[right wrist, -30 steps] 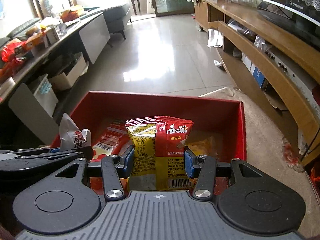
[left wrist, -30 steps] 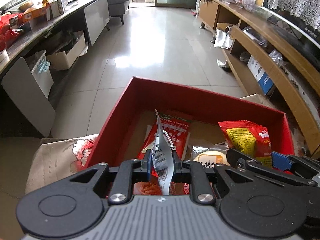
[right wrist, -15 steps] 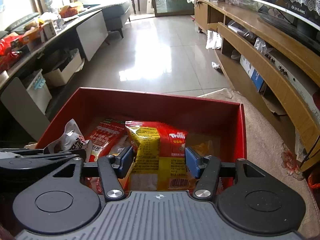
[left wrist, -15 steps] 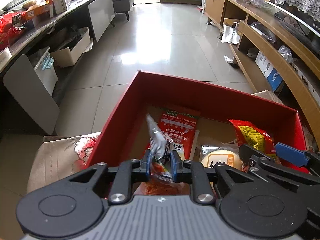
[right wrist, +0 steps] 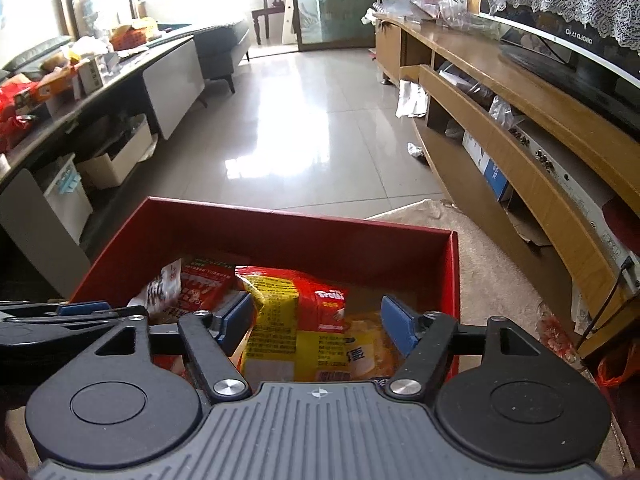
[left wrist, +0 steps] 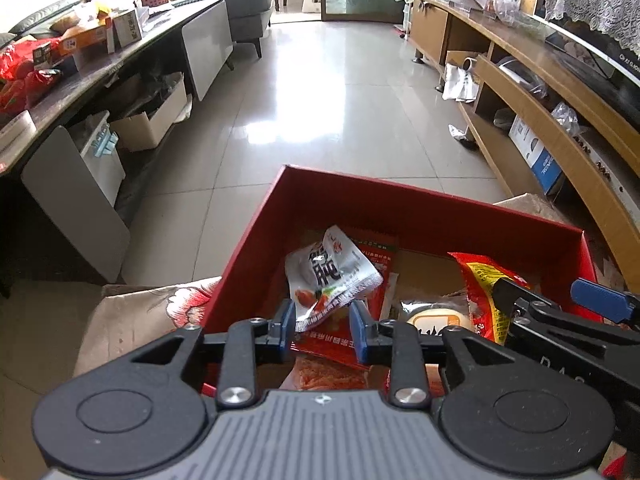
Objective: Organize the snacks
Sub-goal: 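Open both tools to release the packs into the red box, then withdraw both tools from the box toward the snacks on the table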
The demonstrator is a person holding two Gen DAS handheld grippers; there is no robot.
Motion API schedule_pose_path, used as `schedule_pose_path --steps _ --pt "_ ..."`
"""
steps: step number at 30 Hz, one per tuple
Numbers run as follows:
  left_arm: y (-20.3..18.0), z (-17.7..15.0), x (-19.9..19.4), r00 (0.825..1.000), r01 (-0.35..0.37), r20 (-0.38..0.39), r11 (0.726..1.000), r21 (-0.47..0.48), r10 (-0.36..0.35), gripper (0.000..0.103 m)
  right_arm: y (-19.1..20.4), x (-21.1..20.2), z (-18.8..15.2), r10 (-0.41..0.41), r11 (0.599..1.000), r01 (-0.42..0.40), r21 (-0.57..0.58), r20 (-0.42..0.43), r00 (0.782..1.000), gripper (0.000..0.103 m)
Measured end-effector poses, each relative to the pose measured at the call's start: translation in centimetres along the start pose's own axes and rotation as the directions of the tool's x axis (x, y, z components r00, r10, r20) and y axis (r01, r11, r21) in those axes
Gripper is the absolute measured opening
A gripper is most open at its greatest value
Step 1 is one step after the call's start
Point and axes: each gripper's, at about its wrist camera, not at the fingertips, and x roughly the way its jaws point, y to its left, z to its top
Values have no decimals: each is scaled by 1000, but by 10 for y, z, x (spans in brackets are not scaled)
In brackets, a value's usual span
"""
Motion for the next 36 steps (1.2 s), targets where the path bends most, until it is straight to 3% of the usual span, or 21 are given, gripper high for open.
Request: schedule_pose_path --steps 20,30,36 --pt "11 -14 -30 1000 9 16 1000 20 -9 42 -1 -26 3 -22 1000 23 -14 28 999 83" --pt "15 -56 -45 991 98 -94 993 63 -91 45 -2 -48 -12 -52 997 51 -50 -13 999 84" --pt "17 -89 -51 972 185 -167 977 110 -165 47 -2 -61 -36 -44 997 40 -62 -68 997 84"
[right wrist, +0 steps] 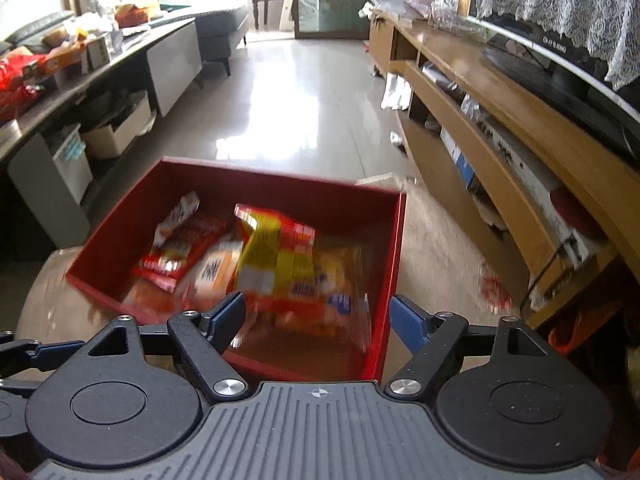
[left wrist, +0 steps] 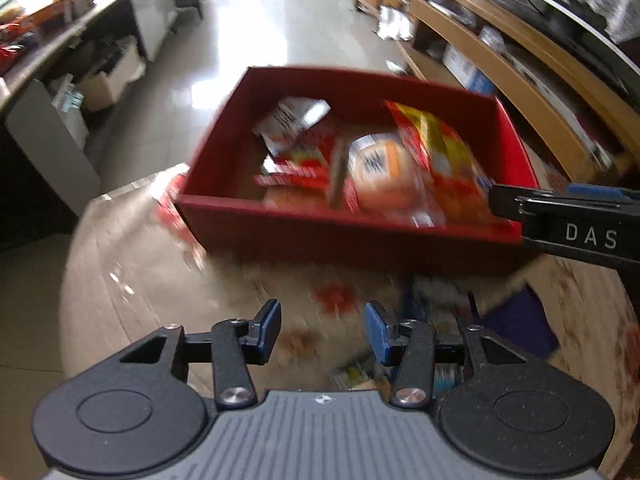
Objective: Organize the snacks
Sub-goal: 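Withdraw both tools from the box toward the snacks on the table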
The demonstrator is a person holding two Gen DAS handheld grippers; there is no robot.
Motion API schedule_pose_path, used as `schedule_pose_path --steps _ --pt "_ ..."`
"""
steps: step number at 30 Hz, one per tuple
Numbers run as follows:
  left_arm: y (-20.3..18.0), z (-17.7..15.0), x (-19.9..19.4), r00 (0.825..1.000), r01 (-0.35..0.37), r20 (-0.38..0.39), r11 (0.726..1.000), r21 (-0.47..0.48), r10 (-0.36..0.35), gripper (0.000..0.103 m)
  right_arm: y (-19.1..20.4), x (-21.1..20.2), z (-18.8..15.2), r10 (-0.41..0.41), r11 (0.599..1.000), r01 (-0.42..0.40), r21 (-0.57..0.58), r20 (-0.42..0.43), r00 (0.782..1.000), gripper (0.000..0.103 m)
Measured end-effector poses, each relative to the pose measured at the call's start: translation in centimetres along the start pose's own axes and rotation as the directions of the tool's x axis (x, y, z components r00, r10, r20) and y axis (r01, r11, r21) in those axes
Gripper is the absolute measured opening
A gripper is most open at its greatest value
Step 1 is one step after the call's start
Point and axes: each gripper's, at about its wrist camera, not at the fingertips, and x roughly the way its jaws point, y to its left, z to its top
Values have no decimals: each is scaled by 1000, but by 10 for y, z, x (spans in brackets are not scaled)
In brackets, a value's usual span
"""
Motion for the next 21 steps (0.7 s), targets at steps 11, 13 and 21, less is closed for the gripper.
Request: schedule_pose_path --steps 11,13,21 --pt "6 -40 8 983 182 -74 967 177 -171 49 -4 -14 -50 57 998 -56 16 -107 993 86" --pt "8 -40 6 976 215 -87 957 195 -201 50 -3 -13 -55 77 997 -74 33 -127 989 86" --pt "15 -50 4 968 245 -119 937 251 -221 52 11 -8 -64 121 993 -119 26 -173 977 86"
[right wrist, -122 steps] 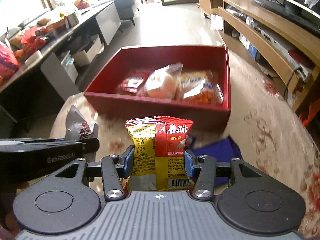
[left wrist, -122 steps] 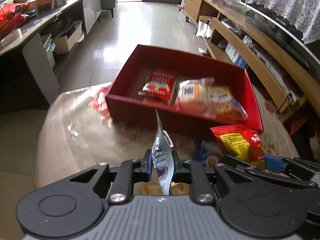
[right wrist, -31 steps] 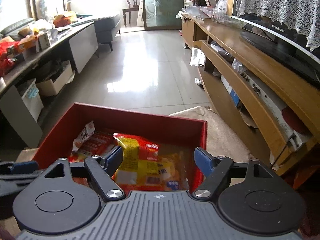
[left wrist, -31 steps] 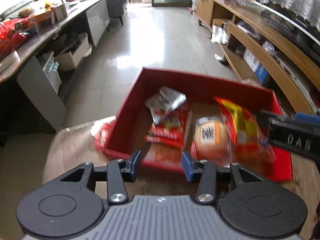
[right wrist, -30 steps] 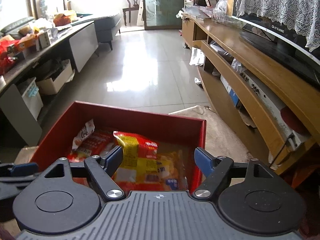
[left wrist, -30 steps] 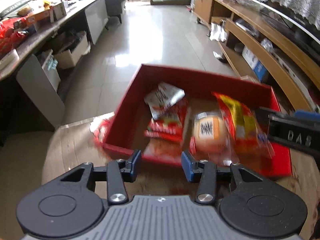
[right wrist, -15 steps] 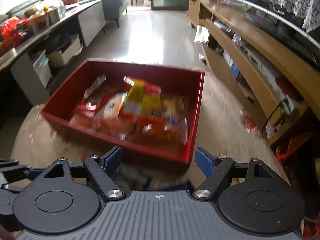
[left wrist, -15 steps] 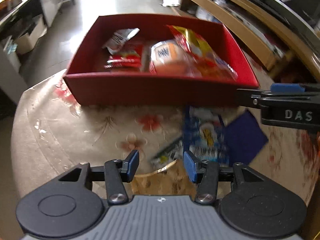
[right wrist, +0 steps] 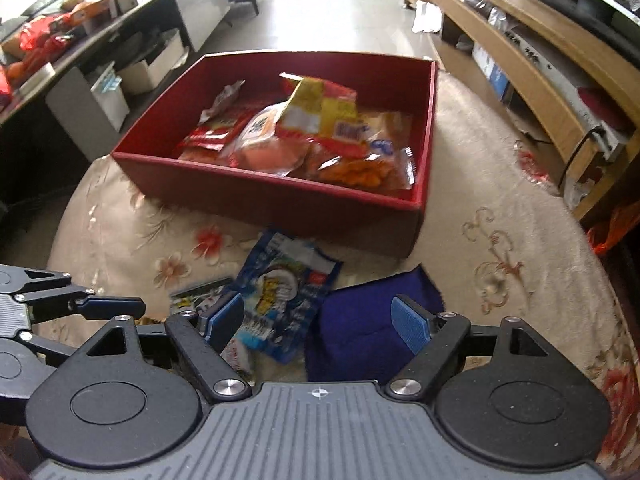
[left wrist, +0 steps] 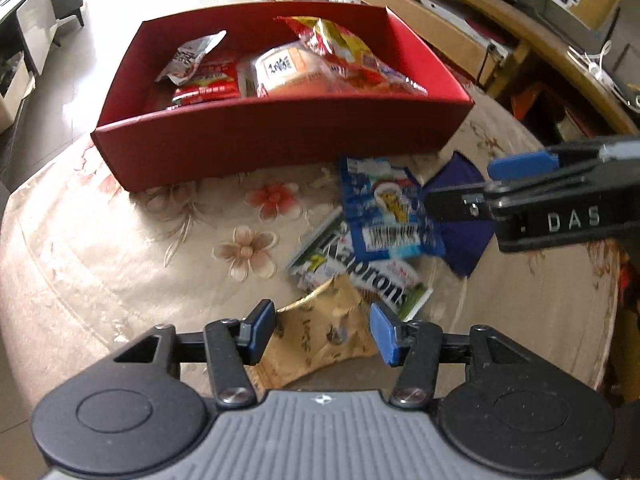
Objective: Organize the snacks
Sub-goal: 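Withdraw both tools from the box toward the snacks on the table, then grasp the blue snack pack with the right tool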
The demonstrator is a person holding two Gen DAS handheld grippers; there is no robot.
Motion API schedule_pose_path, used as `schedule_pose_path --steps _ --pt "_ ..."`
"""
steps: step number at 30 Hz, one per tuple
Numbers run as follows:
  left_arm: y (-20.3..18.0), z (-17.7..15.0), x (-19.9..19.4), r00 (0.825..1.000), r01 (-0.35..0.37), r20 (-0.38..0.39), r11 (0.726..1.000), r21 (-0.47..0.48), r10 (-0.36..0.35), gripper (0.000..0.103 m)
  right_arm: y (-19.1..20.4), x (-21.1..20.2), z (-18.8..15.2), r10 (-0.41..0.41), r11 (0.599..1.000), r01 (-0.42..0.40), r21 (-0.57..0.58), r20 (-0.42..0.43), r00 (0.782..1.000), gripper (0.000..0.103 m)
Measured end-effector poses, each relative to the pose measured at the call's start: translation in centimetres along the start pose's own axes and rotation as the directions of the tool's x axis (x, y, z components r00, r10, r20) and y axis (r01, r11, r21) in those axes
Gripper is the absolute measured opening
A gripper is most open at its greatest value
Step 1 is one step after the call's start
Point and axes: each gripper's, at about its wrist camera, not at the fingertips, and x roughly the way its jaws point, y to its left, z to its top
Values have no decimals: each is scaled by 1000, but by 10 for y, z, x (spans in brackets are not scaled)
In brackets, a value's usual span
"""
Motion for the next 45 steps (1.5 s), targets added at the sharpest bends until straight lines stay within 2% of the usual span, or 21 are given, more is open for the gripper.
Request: schedule_pose_path --steps 4,7,10,15,20,29,34,38,42,45 --pt "-2 1 3 1000 5 -6 996 84 -4 53 5 2 -1 12 1000 -12 -8 -12 1000 86" --pt "-7 2 3 1000 4 -2 982 191 -3 54 6 2 -4 28 1000 -28 -7 -23 999 86" --pt "-7 3 4 999 41 -11 965 259 -39 55 6 5 -7 27 1000 -27 -12 -36 999 86" --pt "-4 -5 8 996 80 -53 959 271 -68 57 1 13 -8 46 999 -45 8 -69 997 86" --pt "-6 -20 3 997 59 -66 959 277 -42 59 1 21 -4 35 999 -34 12 -85 996 86" --pt "-12 -43 -11 995 22 -104 958 285 8 60 14 10 -6 83 996 -84 -14 -74 994 87" --pt "-24 -44 -22 996 50 -87 951 306 -25 61 11 0 -6 96 995 -96 -11 -56 994 87" --pt "-28 -35 -18 998 -22 -40 944 330 38 66 3 -2 -8 93 996 -93 -1 -53 994 88" --pt "-29 -31 5 994 -21 -89 930 367 58 67 -4 1 -8 85 996 -85 12 -61 995 88" --pt "-33 -34 11 993 -43 -80 915 400 82 72 -10 3 -6 83 996 -81 36 -60 995 88"
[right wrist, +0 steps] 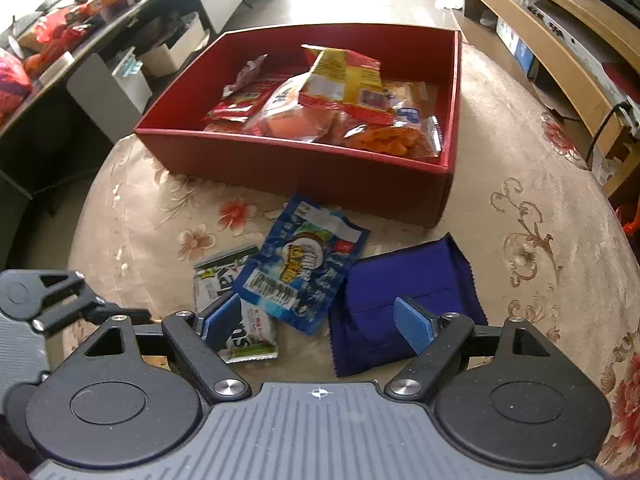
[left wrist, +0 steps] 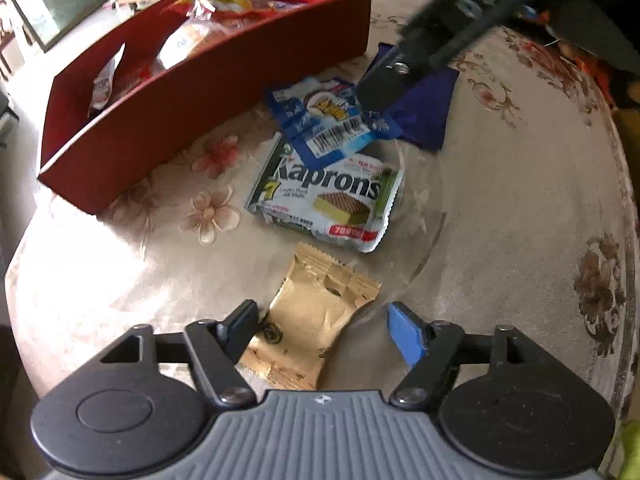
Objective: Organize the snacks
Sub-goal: 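Grasp the blue snack pack with the right tool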
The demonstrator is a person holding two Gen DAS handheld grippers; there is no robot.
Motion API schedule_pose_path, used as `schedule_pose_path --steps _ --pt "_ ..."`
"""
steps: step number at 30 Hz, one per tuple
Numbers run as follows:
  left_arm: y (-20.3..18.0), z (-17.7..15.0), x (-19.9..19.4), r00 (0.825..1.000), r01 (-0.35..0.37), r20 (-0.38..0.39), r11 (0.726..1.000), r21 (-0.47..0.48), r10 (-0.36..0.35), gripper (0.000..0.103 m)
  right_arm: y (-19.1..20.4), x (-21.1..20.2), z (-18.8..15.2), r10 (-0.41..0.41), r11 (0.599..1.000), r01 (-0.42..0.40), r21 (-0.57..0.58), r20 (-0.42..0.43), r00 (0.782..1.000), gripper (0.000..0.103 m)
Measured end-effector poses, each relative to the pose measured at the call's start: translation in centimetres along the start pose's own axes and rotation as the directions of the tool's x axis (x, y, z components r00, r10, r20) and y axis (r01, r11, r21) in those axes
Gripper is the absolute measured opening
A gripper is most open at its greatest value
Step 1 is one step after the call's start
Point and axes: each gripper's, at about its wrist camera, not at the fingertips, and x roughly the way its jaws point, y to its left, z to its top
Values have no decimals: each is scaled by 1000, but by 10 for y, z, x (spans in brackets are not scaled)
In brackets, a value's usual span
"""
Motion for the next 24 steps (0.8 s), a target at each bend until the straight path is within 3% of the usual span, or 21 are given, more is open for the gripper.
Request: schedule_pose_path --steps 3,5,6,10,14,18,21,23,24 --pt "-4 -2 -2 1000 -11 -5 999 -37 11 66 -6 5 5 -3 1000 3 27 -4 1000 88" --pt "-8 -4 -6 1000 -24 -5 998 -62 24 47 -7 9 10 -4 999 4 49 -7 1000 88" --pt "-11 -5 -8 999 -42 -10 996 -80 42 43 -7 11 12 -5 998 5 57 -8 1000 88" --pt "-13 -9 -13 996 -87 -17 980 -178 85 38 3 21 17 4 998 -3 69 -15 1000 88" --pt "-3 -11 -22 997 -65 10 946 -317 72 25 15 35 23 25 996 -22 83 -31 999 88" --pt "3 -13 -19 996 -82 2 925 -371 89 27 23 49 30 42 992 -36 118 -48 998 92" --pt "6 -9 -15 994 -107 -13 921 -374 110 40 31 58 33 14 995 -9 101 -52 999 98" --pt "8 -8 -13 991 -129 -29 919 -373 128 57 36 64 35 -4 996 9 84 -58 998 100" --pt "8 -8 -12 990 -138 -34 918 -372 136 59 37 68 35 -10 997 15 76 -61 998 101"
